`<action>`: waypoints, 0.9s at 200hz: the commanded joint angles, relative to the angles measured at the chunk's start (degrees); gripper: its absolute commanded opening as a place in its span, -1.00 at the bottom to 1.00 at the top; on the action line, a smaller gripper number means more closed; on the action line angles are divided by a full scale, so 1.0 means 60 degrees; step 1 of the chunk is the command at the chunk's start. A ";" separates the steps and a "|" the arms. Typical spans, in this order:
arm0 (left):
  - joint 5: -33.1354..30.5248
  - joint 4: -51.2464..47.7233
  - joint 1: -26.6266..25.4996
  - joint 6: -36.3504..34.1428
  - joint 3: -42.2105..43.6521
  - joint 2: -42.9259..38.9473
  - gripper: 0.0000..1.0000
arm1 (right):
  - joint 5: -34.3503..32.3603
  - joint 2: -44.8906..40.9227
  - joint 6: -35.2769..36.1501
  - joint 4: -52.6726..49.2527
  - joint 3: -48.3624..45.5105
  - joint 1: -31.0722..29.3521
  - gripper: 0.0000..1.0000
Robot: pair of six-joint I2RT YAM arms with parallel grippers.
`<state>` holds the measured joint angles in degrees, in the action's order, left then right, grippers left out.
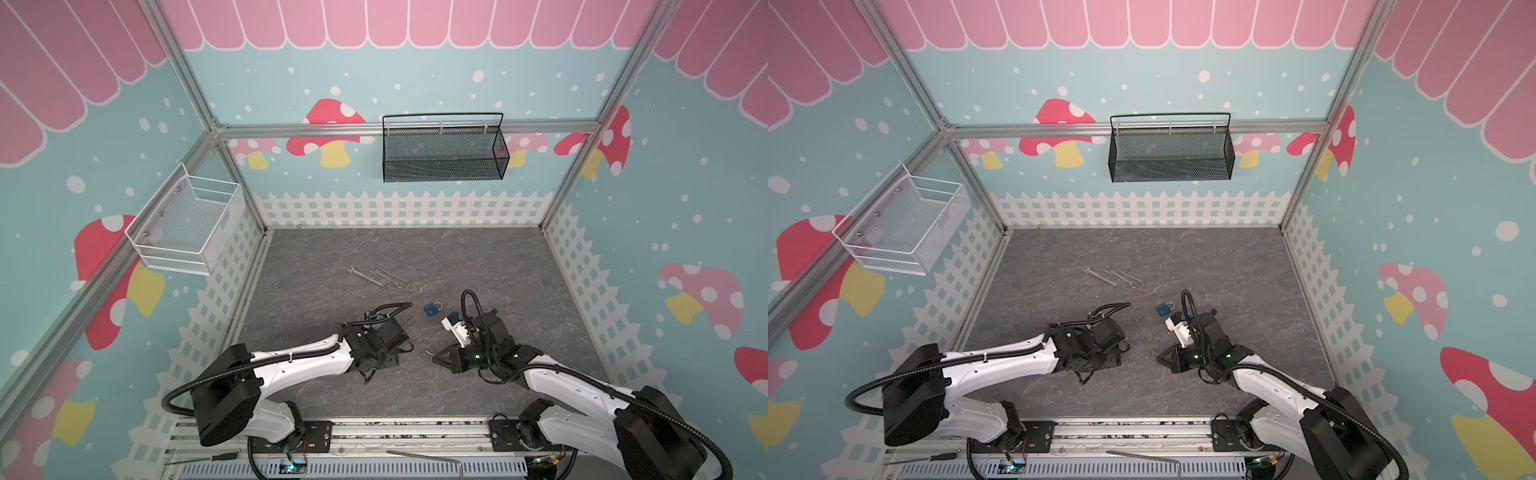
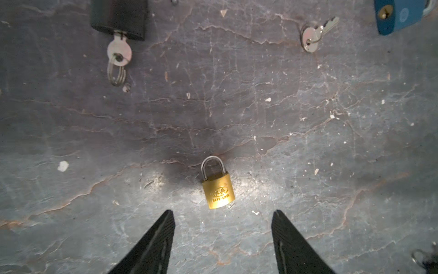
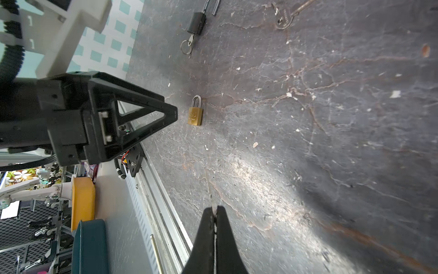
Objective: Unlock with the key
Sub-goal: 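Lower the left gripper onto the brass padlock and close on its body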
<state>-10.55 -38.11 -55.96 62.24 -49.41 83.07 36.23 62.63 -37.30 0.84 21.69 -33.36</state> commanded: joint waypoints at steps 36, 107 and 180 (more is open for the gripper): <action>-0.0318 -0.0094 -0.0048 0.0585 -0.0364 0.1007 0.22 | 0.0186 0.0153 0.0155 0.0330 -0.0059 0.0026 -1.00; -0.0066 0.0257 -0.0047 0.0884 -0.0542 0.1918 -0.09 | 0.0063 0.0028 0.0157 0.0340 -0.0092 0.0036 -1.00; -0.0106 -0.0322 -0.0120 0.1041 -0.0450 0.2191 -0.26 | 0.0144 -0.0038 0.0095 0.0373 -0.0229 0.0044 -1.00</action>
<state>-10.74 -37.80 -56.07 66.70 -52.77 94.96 36.58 63.24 -37.30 2.20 21.04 -33.36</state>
